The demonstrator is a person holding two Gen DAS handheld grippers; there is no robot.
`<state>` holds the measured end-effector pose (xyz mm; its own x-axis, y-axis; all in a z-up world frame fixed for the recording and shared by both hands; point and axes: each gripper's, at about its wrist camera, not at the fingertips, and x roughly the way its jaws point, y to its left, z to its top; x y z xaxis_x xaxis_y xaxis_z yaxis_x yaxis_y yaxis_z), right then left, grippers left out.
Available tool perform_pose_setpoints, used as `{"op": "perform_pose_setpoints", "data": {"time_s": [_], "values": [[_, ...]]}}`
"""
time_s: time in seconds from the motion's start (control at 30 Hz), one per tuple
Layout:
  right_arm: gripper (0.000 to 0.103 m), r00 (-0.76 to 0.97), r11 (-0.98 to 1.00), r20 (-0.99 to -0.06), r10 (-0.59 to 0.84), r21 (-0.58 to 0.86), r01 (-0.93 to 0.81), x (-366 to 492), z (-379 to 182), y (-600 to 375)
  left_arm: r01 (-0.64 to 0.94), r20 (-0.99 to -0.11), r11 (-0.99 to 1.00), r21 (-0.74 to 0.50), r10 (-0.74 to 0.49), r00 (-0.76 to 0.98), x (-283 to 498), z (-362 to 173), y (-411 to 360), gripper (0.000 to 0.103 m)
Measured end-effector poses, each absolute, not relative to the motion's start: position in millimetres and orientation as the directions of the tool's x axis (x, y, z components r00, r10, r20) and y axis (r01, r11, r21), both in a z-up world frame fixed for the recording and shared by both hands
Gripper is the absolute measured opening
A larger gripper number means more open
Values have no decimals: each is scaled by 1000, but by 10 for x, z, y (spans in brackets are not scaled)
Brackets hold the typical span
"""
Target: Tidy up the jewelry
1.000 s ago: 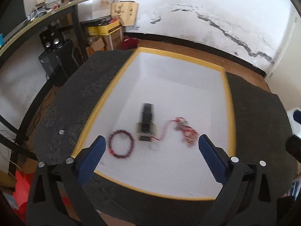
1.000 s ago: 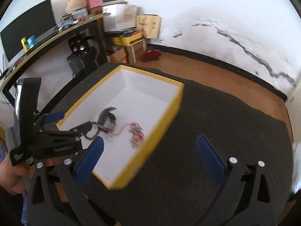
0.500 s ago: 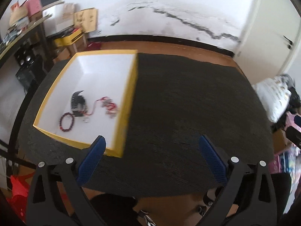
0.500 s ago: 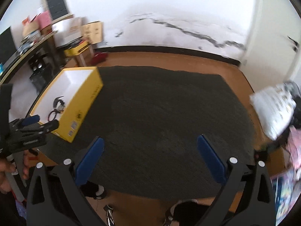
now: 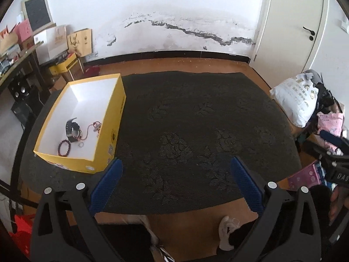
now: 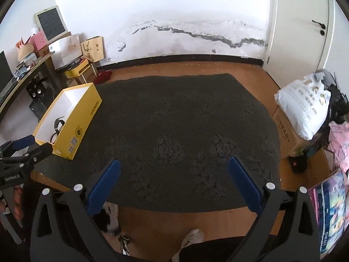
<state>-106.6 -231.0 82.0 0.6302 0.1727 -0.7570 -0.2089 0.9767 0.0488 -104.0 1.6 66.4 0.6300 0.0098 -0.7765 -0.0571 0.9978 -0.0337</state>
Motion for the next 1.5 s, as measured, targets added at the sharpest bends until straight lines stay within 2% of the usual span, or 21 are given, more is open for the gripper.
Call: {"op": "perform_pose_setpoints", "data": {"time_s": [0.43, 1.5], "values": [[96, 621, 970, -761, 189, 46, -239, -1072, 695, -2137, -87, -811, 996, -31, 26, 585, -1086, 296, 181, 96], [96, 610, 961, -769, 191, 21, -275, -1068, 617, -1903, -128, -809, 991, -44, 40, 587, -1100, 311, 320, 96]]}}
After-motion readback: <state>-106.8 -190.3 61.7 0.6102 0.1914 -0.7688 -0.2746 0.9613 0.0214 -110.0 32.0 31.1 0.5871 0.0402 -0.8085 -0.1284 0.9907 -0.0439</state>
